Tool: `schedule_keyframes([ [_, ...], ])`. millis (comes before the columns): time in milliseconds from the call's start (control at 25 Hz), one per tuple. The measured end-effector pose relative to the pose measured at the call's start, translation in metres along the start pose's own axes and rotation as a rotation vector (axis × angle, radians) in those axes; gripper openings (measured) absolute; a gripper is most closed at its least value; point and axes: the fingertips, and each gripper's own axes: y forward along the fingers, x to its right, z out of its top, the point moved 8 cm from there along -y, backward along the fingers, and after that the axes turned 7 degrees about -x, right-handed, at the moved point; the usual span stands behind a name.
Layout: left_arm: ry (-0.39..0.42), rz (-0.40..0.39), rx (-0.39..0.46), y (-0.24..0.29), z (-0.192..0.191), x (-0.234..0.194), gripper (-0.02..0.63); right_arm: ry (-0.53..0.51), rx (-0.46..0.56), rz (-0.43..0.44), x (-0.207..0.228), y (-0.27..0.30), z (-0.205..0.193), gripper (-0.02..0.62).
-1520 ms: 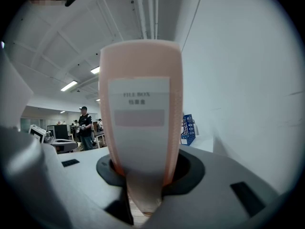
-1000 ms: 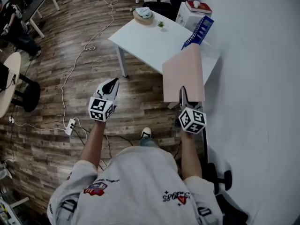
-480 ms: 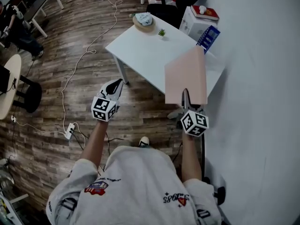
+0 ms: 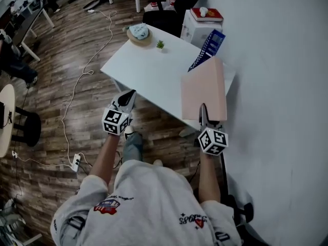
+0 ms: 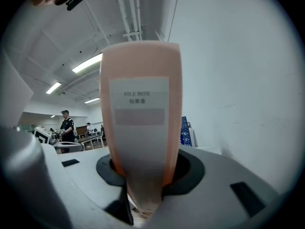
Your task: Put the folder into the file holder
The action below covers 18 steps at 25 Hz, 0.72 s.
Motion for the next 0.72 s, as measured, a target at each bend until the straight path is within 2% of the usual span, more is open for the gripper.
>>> schedule_keyframes([
  [280, 0.045, -0.164, -0.006, 0.079, 0.016, -0.024, 0.006, 0.02, 0.03, -0.149, 0.013, 0.016, 0.007, 0.158],
  [720, 0.168, -0.498, -0.02, 0.218, 0.06, -0.09, 0.006, 0.111, 0.078, -0.502, -0.003, 0.06, 0.017, 0.158],
])
